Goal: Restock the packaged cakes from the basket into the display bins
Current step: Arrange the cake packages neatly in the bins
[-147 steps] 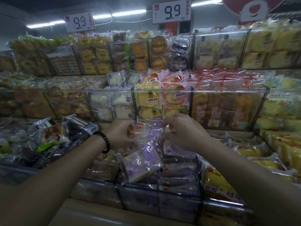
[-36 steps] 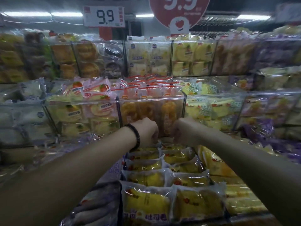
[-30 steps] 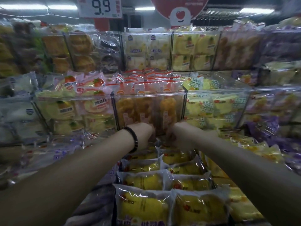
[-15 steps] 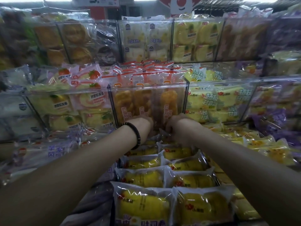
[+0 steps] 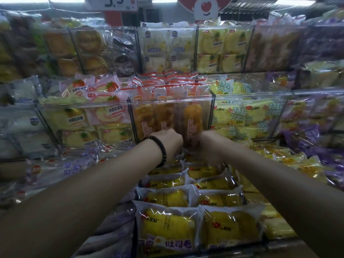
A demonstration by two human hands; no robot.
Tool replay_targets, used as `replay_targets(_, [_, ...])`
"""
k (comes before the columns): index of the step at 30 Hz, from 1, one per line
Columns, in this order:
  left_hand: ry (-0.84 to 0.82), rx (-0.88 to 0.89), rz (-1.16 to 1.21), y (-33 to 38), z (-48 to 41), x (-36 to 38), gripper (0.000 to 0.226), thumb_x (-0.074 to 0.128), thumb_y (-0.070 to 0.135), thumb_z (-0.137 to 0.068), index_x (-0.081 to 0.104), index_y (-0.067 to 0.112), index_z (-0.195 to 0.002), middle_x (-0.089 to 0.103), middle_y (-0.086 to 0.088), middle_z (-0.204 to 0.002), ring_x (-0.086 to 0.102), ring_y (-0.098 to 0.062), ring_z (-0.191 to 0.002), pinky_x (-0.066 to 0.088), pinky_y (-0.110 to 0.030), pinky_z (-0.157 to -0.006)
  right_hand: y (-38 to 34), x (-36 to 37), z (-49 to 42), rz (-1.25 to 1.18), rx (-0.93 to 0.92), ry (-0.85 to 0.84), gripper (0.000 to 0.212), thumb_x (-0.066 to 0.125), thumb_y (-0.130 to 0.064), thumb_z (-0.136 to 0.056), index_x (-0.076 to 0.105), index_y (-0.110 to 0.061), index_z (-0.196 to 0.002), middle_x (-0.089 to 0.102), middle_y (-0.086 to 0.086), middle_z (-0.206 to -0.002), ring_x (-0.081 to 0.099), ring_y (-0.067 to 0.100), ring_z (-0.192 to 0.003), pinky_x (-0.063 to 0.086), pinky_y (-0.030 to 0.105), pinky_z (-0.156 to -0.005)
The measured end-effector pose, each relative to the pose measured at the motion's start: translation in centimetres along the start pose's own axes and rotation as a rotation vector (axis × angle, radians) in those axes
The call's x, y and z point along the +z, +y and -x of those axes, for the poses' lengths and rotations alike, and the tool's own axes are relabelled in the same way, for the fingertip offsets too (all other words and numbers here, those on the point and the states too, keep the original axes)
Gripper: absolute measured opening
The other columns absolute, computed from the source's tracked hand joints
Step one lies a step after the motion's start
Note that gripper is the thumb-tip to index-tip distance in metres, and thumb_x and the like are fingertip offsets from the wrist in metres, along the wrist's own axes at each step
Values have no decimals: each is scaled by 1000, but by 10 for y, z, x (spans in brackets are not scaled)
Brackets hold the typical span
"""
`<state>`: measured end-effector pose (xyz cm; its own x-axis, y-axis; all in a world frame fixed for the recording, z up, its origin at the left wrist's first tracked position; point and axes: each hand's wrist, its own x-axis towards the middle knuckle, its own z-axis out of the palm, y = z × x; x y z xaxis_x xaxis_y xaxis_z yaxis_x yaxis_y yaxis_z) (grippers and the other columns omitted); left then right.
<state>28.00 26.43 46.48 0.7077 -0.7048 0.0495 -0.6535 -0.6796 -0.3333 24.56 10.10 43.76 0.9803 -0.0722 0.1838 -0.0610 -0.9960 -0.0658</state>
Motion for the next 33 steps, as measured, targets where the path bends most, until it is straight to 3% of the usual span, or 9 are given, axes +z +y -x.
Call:
replay_targets(2, [0,8,22,-7,3,-2,22,64,3,-96,71,16,-113,62,-9,-112,65,-27,-88,59,-35,-72,3,-15,17,-60,-48,-10,9,79,-24,-89,73,-25,-96,67,-7,-90,65,16,-83,52,25,-64])
replay_targets(5, [-89,36,50,-12,9,-2,17,70,14,-94,73,17,-111,63,-7,-112,66,-26,-91,57,-34,-70,1,-33,35,-56,-135,-144,18,76,-15,-86,76,-28,-99,65,-16,-87,65,11,-87,53,24,-69])
replay_targets(8, [-148,78,78,-13,11,7,18,72,29,-93,74,23,-110,65,0,-108,66,-22,-92,62,-36,-80,-2,-38,45,-56,-194,-231,22,74,-25,-88,77,-27,-110,64,-20,-88,65,10,-90,48,24,-67])
replay_targets(11, [-144,81,106,-11,11,9,14,73,30,-92,70,24,-104,62,1,-101,64,-22,-91,61,-36,-79,-5,-32,47,-52,-223,-253,16,80,-43,-86,70,-37,-97,62,-17,-87,61,8,-81,42,22,-62])
replay_targets(13, [-116,85,149,-11,12,11,13,75,32,-92,65,28,-99,61,2,-101,62,-21,-90,60,-35,-80,-7,-26,48,-45,-244,-199,26,81,-47,-85,73,-33,-106,66,-13,-91,62,11,-83,45,23,-64])
replay_targets(16, [-102,73,157,-10,13,14,21,75,35,-92,71,30,-112,65,0,-109,64,-22,-93,60,-36,-81,-7,-14,47,-34,-254,-130,41,81,-45,-87,74,-28,-123,67,-11,-98,65,15,-93,48,25,-73])
replay_targets(21, [-125,12,103,-3,12,10,12,68,25,-96,72,29,-106,62,2,-110,64,-24,-92,54,-33,-70,-12,-8,37,54,-173,-98,18,83,-45,-84,70,-36,-92,52,-16,-77,59,21,-82,49,30,-68])
replay_targets(26, [-105,-5,129,-6,16,8,16,68,20,-96,70,28,-110,61,-1,-109,63,-24,-91,47,-30,-64,-15,-2,29,82,-32,-67,33,83,-36,-84,73,-25,-114,62,0,-101,63,25,-94,62,39,-79])
replay_targets(33, [-165,-2,85,-2,21,5,25,64,21,-98,64,26,-123,58,-4,-114,61,-25,-90,46,-29,-61,-22,2,21,81,-3,-86,26,71,-24,-93,71,-24,-119,65,4,-109,64,24,-89,59,35,-74])
